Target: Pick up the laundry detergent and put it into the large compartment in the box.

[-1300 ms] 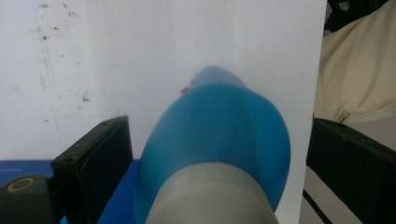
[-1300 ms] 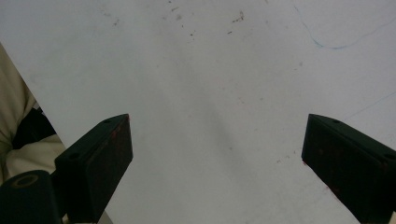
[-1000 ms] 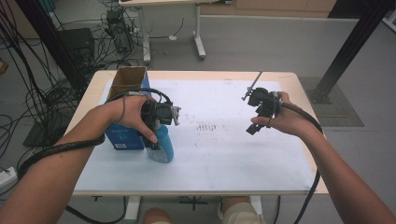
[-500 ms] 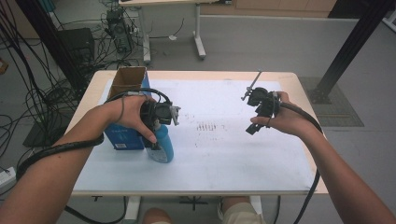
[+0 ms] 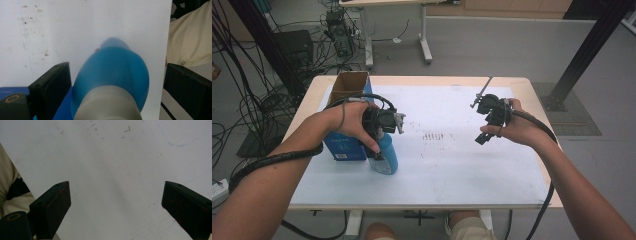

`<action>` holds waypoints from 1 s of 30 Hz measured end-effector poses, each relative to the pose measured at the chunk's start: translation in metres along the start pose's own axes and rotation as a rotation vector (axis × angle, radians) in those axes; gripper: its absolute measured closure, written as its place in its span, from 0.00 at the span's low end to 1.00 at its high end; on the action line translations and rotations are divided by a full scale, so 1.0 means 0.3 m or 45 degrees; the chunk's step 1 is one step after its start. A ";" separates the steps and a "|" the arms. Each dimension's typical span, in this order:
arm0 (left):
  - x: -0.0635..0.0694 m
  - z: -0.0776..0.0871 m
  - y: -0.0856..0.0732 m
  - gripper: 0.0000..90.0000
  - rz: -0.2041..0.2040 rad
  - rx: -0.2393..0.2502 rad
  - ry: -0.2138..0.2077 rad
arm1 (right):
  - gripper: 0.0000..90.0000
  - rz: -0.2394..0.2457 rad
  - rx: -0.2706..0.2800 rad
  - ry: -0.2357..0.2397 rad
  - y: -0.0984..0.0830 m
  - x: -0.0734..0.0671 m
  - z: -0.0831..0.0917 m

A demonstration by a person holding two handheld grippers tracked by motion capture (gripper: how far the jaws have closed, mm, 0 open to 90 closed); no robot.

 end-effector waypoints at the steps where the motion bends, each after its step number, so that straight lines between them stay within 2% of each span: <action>1: 0.000 -0.001 -0.001 0.09 0.000 0.000 0.001 | 0.10 0.000 0.002 -0.001 0.000 0.000 0.000; 30: 0.002 -0.007 -0.005 0.09 -0.012 -0.008 0.019 | 0.10 0.003 0.000 0.002 0.009 0.000 -0.003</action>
Point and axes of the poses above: each handheld gripper's, and its own axes: z roughly backward along the jaws, y roughly out of its top, x roughly to its right, the point moved 10 cm from there along -z, roughly forward along the jaws, and after that the axes turned 14 degrees about z, right-handed, at the moved point
